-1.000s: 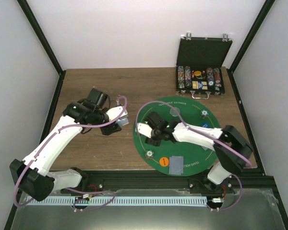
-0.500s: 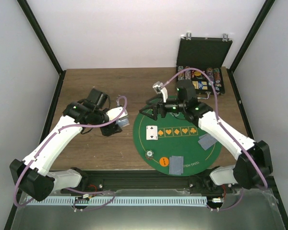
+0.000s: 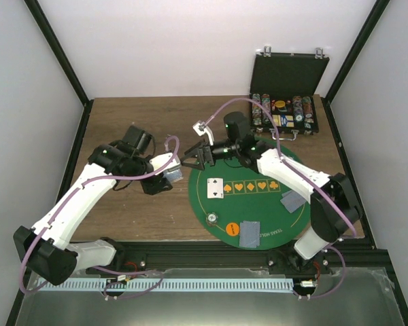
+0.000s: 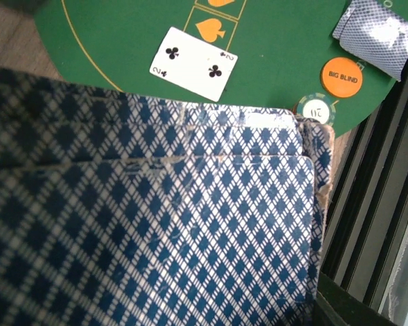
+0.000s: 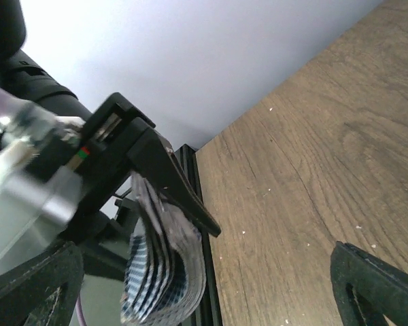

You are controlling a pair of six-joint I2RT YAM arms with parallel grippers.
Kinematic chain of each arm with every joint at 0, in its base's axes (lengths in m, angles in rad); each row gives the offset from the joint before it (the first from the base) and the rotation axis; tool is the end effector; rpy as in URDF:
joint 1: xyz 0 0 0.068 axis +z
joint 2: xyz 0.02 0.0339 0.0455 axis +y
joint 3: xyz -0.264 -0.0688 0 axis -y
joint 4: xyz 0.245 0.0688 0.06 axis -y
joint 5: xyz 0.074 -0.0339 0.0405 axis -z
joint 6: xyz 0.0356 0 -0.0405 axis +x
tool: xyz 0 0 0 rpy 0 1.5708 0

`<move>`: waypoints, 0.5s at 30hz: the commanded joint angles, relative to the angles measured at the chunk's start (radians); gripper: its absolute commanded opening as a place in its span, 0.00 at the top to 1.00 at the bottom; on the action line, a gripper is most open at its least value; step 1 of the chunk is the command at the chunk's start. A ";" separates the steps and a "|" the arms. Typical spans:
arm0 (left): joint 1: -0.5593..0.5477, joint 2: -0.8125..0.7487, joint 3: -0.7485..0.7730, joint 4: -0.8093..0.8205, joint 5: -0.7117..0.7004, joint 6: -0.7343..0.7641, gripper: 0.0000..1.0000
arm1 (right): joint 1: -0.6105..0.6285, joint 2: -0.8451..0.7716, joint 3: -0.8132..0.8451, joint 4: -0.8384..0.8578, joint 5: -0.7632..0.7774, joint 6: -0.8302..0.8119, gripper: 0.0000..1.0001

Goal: Distribute texas hold em gaming equipment

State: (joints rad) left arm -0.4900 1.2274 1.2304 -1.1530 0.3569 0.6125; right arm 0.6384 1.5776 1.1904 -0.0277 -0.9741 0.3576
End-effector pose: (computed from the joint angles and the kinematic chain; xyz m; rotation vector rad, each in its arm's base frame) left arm 0.1881 -0.1144 0.3248 1.4848 2.2188 -0.4454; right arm 0.2694 0.2366 0.3026 -0.9780 1.9110 1.5763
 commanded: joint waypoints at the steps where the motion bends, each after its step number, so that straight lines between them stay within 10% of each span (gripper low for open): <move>1: -0.002 0.002 0.039 0.018 0.049 0.012 0.48 | 0.039 0.044 0.057 0.057 -0.025 0.022 0.00; 15: -0.002 0.004 0.033 0.031 0.045 0.008 0.48 | 0.075 0.116 0.079 0.091 0.000 0.049 0.03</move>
State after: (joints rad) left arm -0.4915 1.2285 1.2427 -1.1397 0.3832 0.6128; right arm 0.6933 1.6737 1.2221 0.0463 -0.9882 0.4030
